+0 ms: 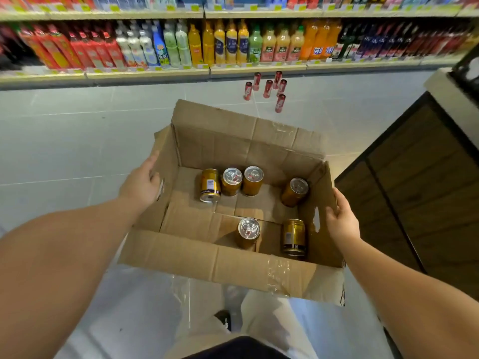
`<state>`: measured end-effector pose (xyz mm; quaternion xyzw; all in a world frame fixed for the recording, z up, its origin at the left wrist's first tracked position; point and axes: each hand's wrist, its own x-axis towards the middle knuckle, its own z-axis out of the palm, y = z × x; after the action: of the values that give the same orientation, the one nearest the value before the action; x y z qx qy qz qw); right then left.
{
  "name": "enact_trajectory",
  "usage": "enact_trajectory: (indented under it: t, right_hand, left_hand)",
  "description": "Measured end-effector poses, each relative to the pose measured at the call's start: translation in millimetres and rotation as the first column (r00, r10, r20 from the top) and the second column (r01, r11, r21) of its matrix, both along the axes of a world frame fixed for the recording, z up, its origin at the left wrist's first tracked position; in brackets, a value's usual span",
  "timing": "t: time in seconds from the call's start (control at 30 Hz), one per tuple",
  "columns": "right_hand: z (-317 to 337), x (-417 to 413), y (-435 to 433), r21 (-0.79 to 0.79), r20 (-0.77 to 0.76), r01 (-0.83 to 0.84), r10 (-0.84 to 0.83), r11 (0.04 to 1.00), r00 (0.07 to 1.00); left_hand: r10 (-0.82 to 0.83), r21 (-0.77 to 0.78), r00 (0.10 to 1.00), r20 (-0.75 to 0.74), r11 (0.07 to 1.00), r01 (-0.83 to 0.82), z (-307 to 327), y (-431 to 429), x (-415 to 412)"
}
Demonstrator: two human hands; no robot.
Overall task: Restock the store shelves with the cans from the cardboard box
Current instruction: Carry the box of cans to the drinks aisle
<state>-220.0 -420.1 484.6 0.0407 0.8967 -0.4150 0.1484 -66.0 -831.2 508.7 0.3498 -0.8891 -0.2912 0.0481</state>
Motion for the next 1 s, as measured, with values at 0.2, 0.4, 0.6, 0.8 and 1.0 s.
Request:
enact_trajectory:
  t: [0.2,0.4,0.6,0.8,1.0]
  right_hand:
    - [0.3,-120.6,-98.8,0.077,-0.015,-0.160,0.162,0.984,0.987]
    - [1.8,-243.8,-199.3,0.097,0.008,-0.324,0.325,0.941,0.946]
    - [9.3,-337.4,-307.4,0.072,0.002,-0.431,0.432,0.900,0.902]
    - [-10.7,-414.5,-438.5,0.094,0.012,-0.484,0.485,0.870,0.875]
    - [-33.6,-475.8,-569.0,0.116,0.020,-0.493,0.494,0.862,0.869]
  left_hand:
    - [0.118,0.040,0.993,-0.029,0.992,-0.117,-16.5,-70.6,-58.2]
    - [0.268,0.010,0.963,0.009,0.963,-0.268,-25.3,-139.8,-129.2]
    - [0.376,0.043,0.927,0.005,0.926,-0.376,-34.2,-211.1,-181.0]
    - [0.417,0.080,0.909,-0.004,0.906,-0.416,-49.7,-323.4,-237.3]
    - [0.410,0.034,0.911,0.040,0.911,-0.411,-49.0,-454.9,-300.2]
